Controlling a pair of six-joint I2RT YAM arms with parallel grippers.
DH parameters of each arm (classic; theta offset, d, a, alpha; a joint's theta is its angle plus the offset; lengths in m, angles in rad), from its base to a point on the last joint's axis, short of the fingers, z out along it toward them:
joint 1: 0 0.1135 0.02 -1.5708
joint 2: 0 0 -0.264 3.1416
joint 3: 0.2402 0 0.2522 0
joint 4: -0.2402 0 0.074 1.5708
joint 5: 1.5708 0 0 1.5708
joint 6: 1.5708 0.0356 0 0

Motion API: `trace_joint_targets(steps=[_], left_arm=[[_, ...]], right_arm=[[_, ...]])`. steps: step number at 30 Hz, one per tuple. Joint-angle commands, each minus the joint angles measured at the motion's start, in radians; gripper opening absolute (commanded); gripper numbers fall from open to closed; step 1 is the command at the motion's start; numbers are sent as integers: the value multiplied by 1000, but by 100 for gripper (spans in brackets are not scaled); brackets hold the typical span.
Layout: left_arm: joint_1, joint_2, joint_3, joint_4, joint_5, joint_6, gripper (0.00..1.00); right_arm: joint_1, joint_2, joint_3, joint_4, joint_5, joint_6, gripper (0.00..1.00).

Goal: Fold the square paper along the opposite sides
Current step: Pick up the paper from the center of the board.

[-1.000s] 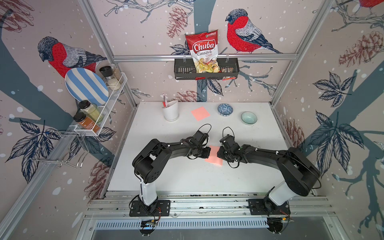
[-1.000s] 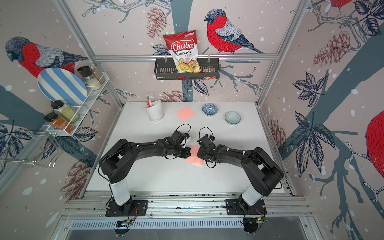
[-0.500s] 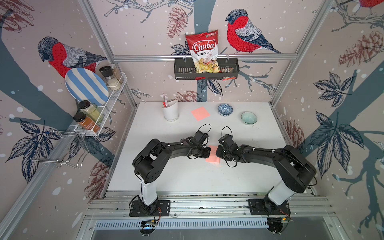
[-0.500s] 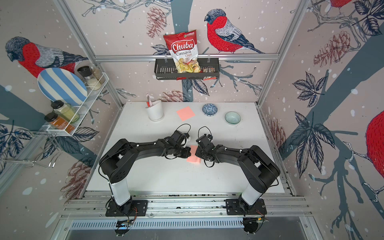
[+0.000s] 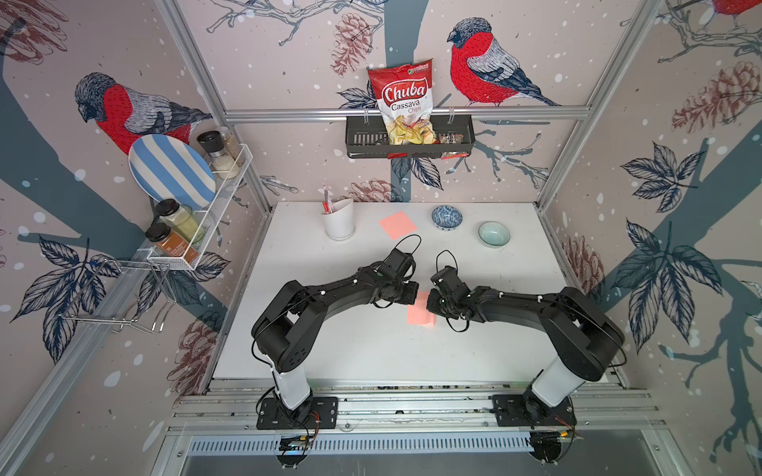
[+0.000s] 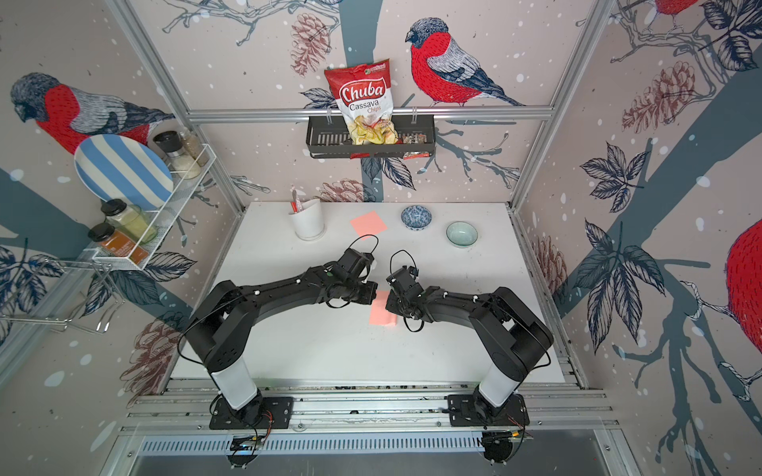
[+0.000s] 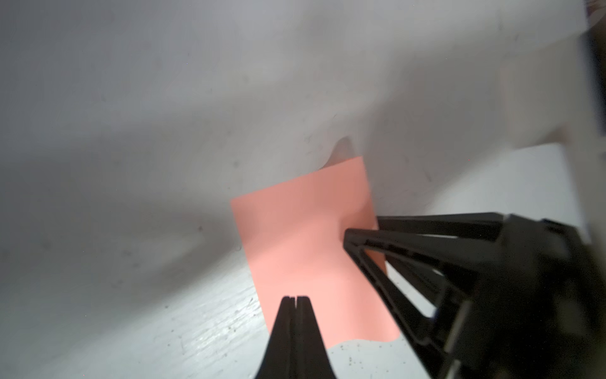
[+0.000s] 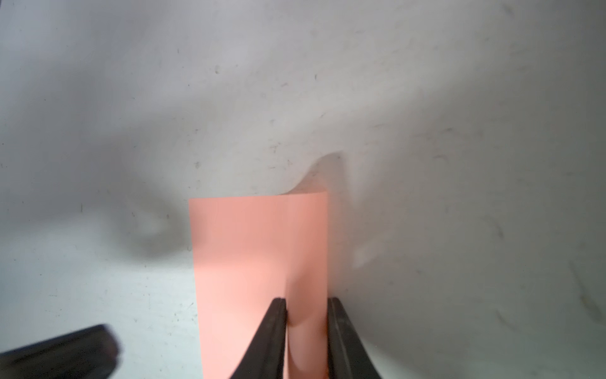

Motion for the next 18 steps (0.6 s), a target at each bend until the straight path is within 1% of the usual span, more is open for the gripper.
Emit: trace_joint_targets(steps=[1, 4, 8, 11, 14, 16, 17, 18], left_arm=[[-3, -40, 50, -31, -81, 47, 0], [-3, -92, 80, -34, -160, 70, 0], [0, -175, 92, -3, -260, 95, 0], [4, -242, 81, 51, -293, 114, 0], [10, -307, 72, 108, -275, 149, 0], [16, -346, 67, 143, -221, 189, 8], [25, -368, 59, 166, -170, 214, 16], [33, -387, 54, 186, -113, 237, 22]], right_arm=[[0, -18, 2, -80, 13, -45, 27], [-16, -72, 0, -54, 9, -87, 27], [-55, -194, -32, 5, -34, -148, 26], [-104, -302, -75, 69, -99, -195, 26], [-162, -399, -101, 96, -179, -263, 25], [-200, -465, -101, 97, -235, -330, 25], [-220, -498, -100, 100, -267, -367, 25], [-238, -525, -95, 103, -296, -400, 25]])
